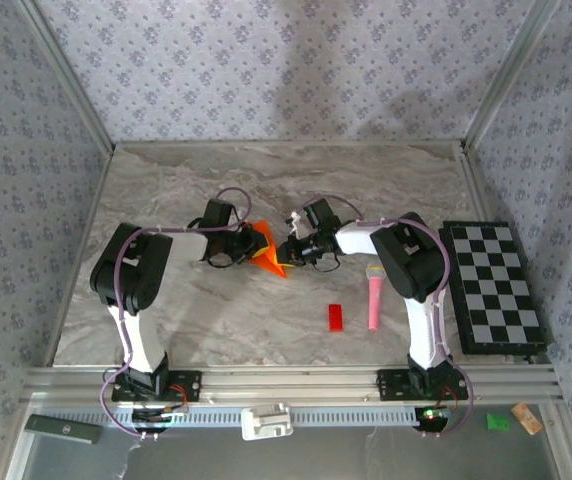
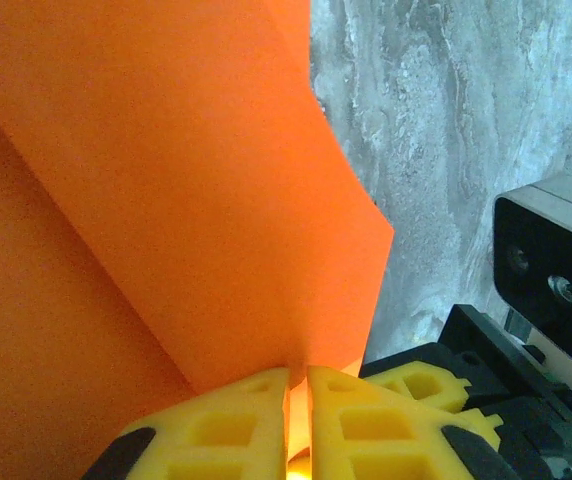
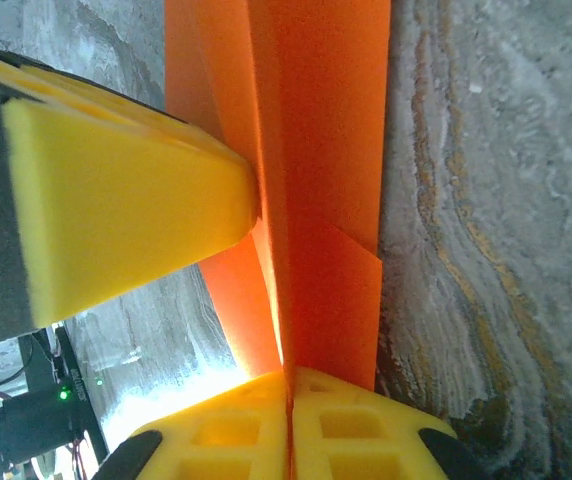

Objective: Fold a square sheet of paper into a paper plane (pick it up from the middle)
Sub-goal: Fourth fold the wing at the center of the table.

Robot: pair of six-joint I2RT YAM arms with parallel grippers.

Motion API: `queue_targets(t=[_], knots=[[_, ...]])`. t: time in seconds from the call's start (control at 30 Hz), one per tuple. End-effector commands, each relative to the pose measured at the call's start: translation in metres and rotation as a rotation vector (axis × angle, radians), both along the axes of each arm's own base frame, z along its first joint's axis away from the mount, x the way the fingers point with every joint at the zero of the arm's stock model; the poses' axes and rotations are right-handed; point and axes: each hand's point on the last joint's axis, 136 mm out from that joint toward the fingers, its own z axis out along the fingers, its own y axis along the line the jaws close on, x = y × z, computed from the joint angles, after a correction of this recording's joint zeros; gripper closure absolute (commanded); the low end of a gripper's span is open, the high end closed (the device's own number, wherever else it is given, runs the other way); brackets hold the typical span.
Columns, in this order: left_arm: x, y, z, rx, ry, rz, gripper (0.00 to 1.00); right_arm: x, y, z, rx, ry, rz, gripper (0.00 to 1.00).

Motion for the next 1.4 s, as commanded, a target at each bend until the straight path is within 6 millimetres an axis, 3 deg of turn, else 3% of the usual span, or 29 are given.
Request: queue_targets(t=[0.0, 0.4, 1.03, 1.37], knots=[[0.007, 0.001, 0.0, 0.02, -0.002, 0.019, 0.88, -0.006, -0.015, -0.027, -0.096, 0.045, -0.012, 0.9], [0.007, 0.01, -0.011, 0.059, 0.027, 0.049, 0.91, -0.008, -0.019, -0.034, -0.138, 0.071, -0.015, 0.91], [0.008, 0.008, -0.016, 0.059, 0.044, 0.036, 0.9, -0.008, -0.021, -0.037, -0.158, 0.081, -0.015, 0.92], [0.004, 0.012, -0.028, 0.097, 0.088, 0.042, 0.9, -0.01, -0.019, -0.02, -0.132, 0.076, -0.008, 0.87]])
